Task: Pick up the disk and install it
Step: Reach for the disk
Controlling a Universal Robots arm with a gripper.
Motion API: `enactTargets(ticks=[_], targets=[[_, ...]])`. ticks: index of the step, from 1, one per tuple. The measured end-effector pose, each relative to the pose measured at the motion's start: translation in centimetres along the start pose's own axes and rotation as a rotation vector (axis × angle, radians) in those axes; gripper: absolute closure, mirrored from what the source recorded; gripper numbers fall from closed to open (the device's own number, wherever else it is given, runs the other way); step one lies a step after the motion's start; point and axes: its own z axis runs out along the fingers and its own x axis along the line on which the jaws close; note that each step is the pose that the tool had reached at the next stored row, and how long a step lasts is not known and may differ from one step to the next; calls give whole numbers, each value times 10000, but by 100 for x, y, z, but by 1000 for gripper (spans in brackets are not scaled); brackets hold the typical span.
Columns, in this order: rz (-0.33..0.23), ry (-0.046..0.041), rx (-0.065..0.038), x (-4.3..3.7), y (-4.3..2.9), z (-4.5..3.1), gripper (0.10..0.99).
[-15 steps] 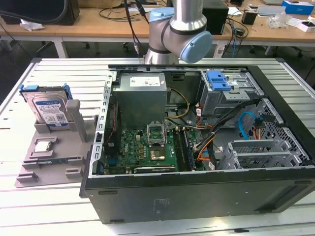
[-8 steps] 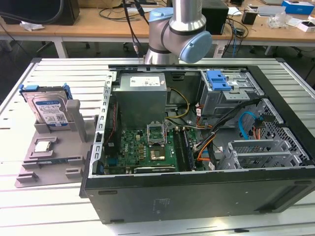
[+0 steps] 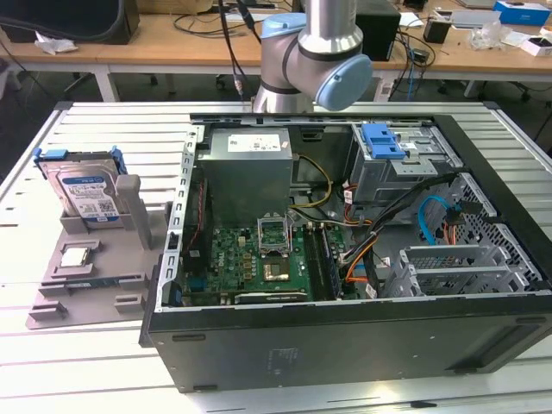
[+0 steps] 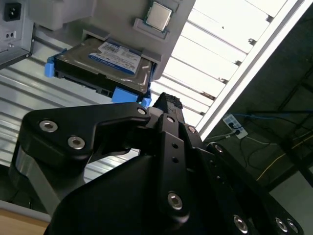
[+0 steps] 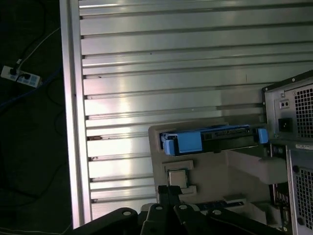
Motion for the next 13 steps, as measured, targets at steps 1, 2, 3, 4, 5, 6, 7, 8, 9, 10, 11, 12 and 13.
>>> enactTargets(ticks=[1, 2, 3, 4, 5, 6, 7, 8, 9, 10, 11, 12, 13], targets=[[-1, 7, 3, -70, 5, 2, 980], [-1, 10, 4, -108, 8, 3, 980], [1, 14, 4, -188, 14, 6, 980], [1, 16, 4, -225, 17, 7, 980], [0, 15, 4, -239, 18, 8, 980], [0, 16, 5, -242, 18, 7, 980], [2, 16, 5, -242, 18, 7, 980], [2, 17, 6, -243, 18, 7, 980], [0, 15, 6, -244, 18, 7, 980], [0, 15, 6, -244, 18, 7, 980], [0, 15, 6, -244, 18, 7, 980], [1, 16, 5, -244, 18, 7, 980], [1, 15, 6, -244, 18, 7, 980]])
